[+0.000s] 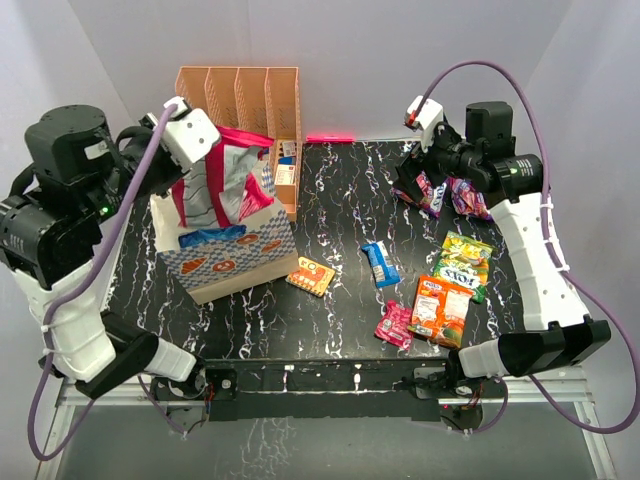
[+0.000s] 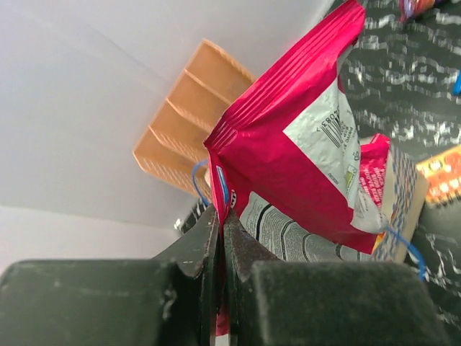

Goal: Place the snacks into the paper bag
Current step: Place the snack in the paper bag.

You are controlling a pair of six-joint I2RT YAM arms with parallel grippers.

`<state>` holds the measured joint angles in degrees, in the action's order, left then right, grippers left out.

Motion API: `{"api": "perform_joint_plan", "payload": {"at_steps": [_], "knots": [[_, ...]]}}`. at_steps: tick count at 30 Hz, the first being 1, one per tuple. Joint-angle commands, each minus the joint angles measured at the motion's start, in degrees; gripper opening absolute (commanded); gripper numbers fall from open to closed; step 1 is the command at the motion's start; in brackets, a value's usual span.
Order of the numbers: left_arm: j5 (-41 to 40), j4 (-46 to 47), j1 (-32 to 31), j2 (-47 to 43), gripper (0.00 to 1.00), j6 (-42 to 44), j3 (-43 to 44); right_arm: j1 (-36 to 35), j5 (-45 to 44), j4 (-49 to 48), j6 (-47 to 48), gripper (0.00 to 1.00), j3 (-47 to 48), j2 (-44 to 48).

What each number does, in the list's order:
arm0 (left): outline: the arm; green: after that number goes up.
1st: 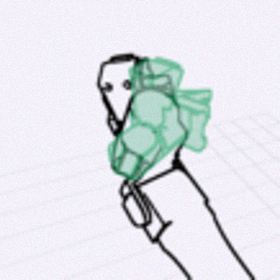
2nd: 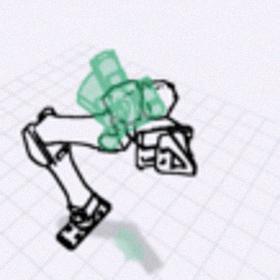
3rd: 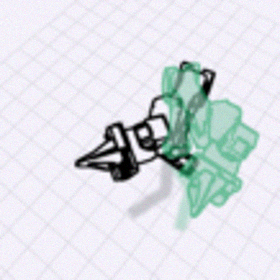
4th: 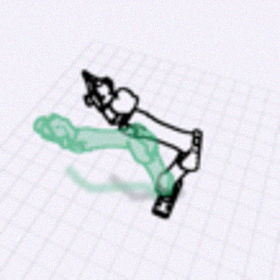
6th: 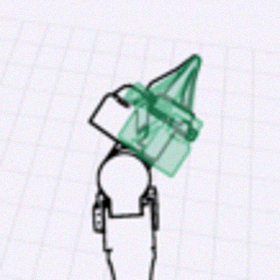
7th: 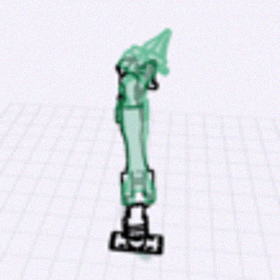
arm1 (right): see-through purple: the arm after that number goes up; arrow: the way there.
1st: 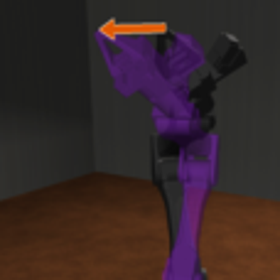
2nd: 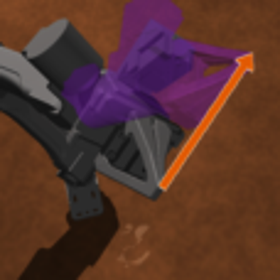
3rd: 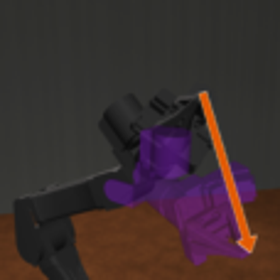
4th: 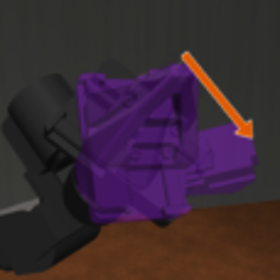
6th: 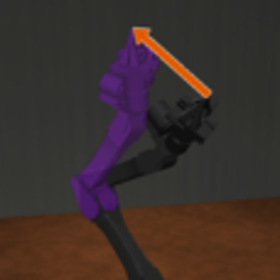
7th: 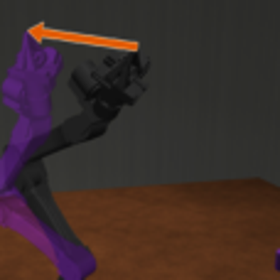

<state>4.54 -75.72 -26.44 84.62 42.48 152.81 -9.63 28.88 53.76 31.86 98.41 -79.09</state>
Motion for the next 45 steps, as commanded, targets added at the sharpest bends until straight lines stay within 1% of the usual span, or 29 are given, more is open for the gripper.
{"api": "perform_joint_plan", "payload": {"at_steps": [1,5,10,13,20,26,30,33,40,45], "knots": [[-9.12,0.30,0.29,-0.48,0.00,0.08,-6.89,0.15,1.19,-3.04,0.57,0.98,0.14,0.26],[-14.60,2.81,0.33,0.09,0.00,-0.14,-11.05,0.15,1.56,-3.04,0.48,0.98,-0.05,0.40],[-14.97,4.10,0.33,0.77,0.00,-0.30,-12.49,0.16,1.38,-3.22,0.43,0.98,-0.97,0.95],[-14.72,3.49,0.33,0.64,0.00,-0.20,-15.51,0.15,1.33,-3.43,0.57,0.98,-1.20,1.05],[-12.11,2.04,0.33,-1.06,0.00,-0.29,-26.85,0.16,1.96,-3.57,0.42,0.99,-0.99,0.87],[-9.76,4.46,0.33,-2.11,0.00,0.22,-36.92,0.21,2.54,-3.74,0.06,0.98,-1.53,0.88],[-11.53,5.53,0.33,-2.50,0.00,1.16,-43.97,0.15,2.37,-3.83,0.05,0.98,-1.90,1.12],[-12.68,5.87,0.39,-3.16,0.00,1.76,-47.39,0.17,2.39,-3.75,-0.05,0.98,-1.97,1.35],[-12.69,4.98,0.55,-3.75,0.09,2.32,-49.44,0.16,2.85,-3.98,-0.13,0.98,-2.32,1.15],[-13.21,4.24,0.52,-3.94,0.25,2.43,-48.23,0.15,3.28,-4.09,-0.28,0.98,-2.55,0.96]]}}
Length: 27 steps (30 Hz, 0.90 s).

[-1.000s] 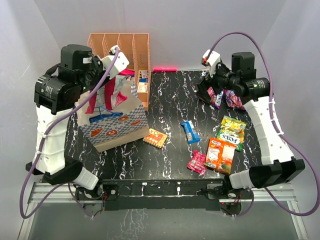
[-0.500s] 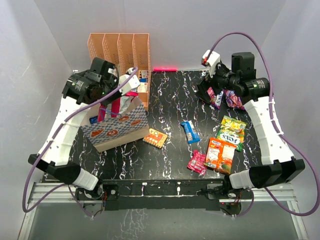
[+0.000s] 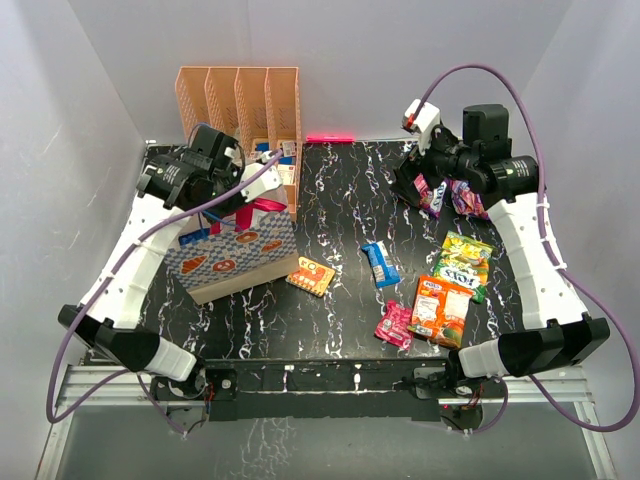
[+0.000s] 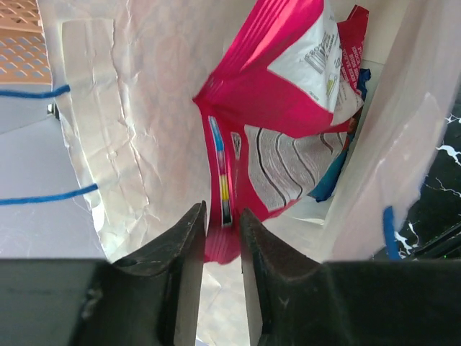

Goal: Place the snacks into the paper bag
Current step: Place the snack in the paper bag, then adjust the snack in the paper bag.

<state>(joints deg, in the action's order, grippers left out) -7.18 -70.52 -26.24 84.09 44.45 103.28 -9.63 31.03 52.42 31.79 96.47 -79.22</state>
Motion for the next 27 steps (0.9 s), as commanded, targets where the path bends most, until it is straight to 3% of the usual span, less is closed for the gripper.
{"api": "perform_joint_plan", "payload": {"at_steps": [1,13,16,20,27], "knots": [[-1.50,-1.16,0.31,-3.33,0.28,0.51,1.69,0.16,1.21,-2.81,-0.24,0.98,-0.72,1.09],[0.11,-1.08,0.51,-2.42,0.67,0.47,1.24,0.16,2.61,-3.64,-0.67,0.99,-1.76,0.85],[3.32,-0.23,1.59,-2.24,0.72,0.47,-0.09,0.19,2.74,-3.73,-0.76,0.98,-1.97,0.82],[7.03,1.24,4.02,-1.30,0.66,0.29,-1.24,0.14,2.90,-3.90,-0.77,0.99,-2.22,0.82],[18.53,0.53,10.63,2.14,0.30,-1.35,-0.64,0.18,3.08,-4.16,-0.77,0.98,-2.83,0.78]]}}
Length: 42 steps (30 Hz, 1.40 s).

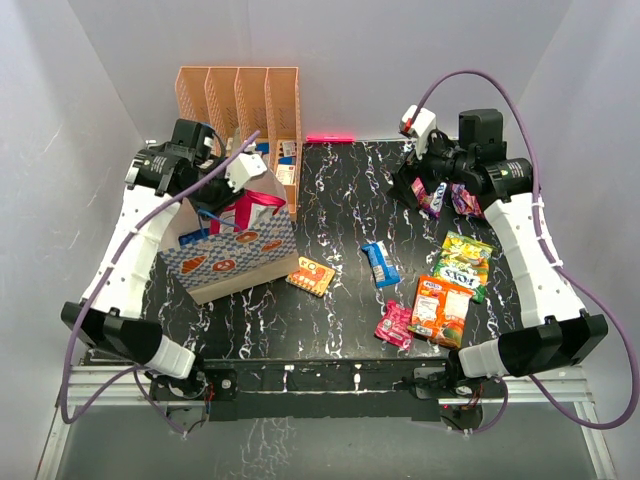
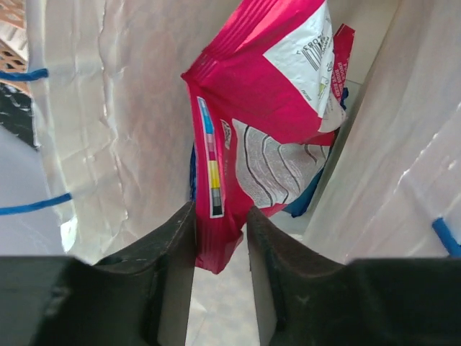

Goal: Place the snacks into the paper bag
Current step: Adjust the snack in the paper bag.

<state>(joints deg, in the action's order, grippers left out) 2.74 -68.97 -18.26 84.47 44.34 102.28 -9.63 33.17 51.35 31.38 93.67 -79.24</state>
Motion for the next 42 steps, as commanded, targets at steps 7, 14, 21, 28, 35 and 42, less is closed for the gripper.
{"api": "perform_joint_plan", "payload": {"at_steps": [7,14,21,28,35,42], "knots": [[15.92,-3.69,3.20,1.22,0.00,-2.88,3.76,0.14,1.13,-3.28,-0.36,0.98,-0.08,0.17],[16.44,-7.70,3.19,0.18,0.00,-5.17,10.19,0.14,1.71,-2.94,-0.56,0.99,1.26,-1.31],[17.33,-9.29,3.19,-0.25,0.00,-6.21,11.77,0.14,1.99,-2.75,-0.61,0.98,1.96,-2.32],[13.44,-8.32,3.18,2.17,0.00,-6.94,5.39,0.14,1.65,-2.84,-0.48,0.98,1.65,-2.32],[11.95,-7.33,3.19,3.40,0.32,-6.32,3.28,0.16,1.39,-2.92,-0.41,0.98,1.43,-2.38],[11.27,-4.59,3.15,2.05,0.59,-4.76,5.96,0.16,0.66,-3.59,-1.05,0.99,0.74,-2.66]]}}
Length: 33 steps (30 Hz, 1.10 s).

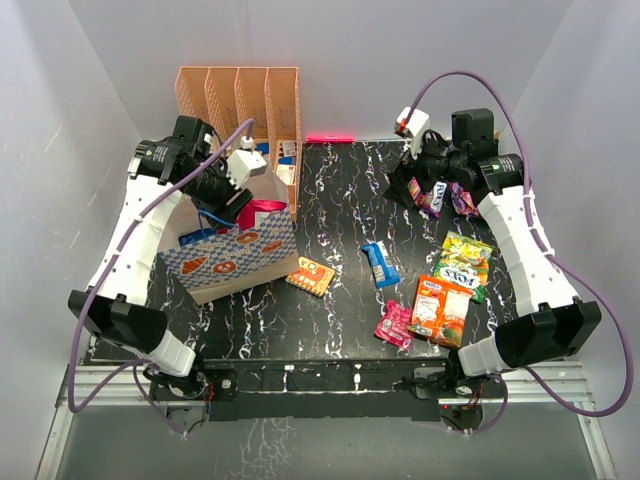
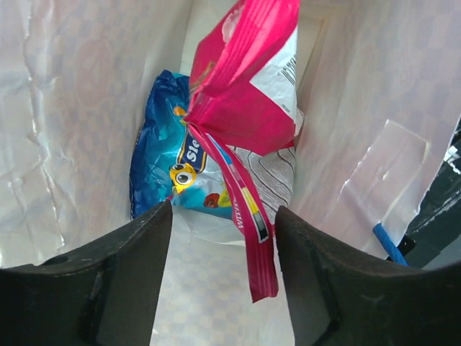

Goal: Place the snacks into the paper bag
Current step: Adjust the snack in the paper bag.

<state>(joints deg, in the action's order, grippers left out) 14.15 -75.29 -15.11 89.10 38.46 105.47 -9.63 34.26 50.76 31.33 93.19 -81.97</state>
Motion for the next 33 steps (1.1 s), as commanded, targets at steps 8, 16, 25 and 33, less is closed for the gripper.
{"api": "perform_joint_plan", "payload": {"at_steps": [8,16,25,33], "knots": [[4.39,3.50,0.08,-2.02,0.68,1.02,3.00,0.16,-2.16,-4.22,-1.72,0.99,0.16,0.23],[6.00,7.89,0.06,-3.74,0.66,-0.01,2.63,0.26,-16.94,-9.55,-8.19,0.98,-2.18,-1.29],[-5.91,17.33,0.02,-4.43,0.70,-3.61,5.92,0.46,-32.56,-11.56,-9.19,0.99,-9.57,-3.67],[-11.84,21.55,0.01,-2.86,0.71,-7.73,9.65,1.11,-35.30,-15.01,-9.88,0.99,-17.04,-6.76]]}}
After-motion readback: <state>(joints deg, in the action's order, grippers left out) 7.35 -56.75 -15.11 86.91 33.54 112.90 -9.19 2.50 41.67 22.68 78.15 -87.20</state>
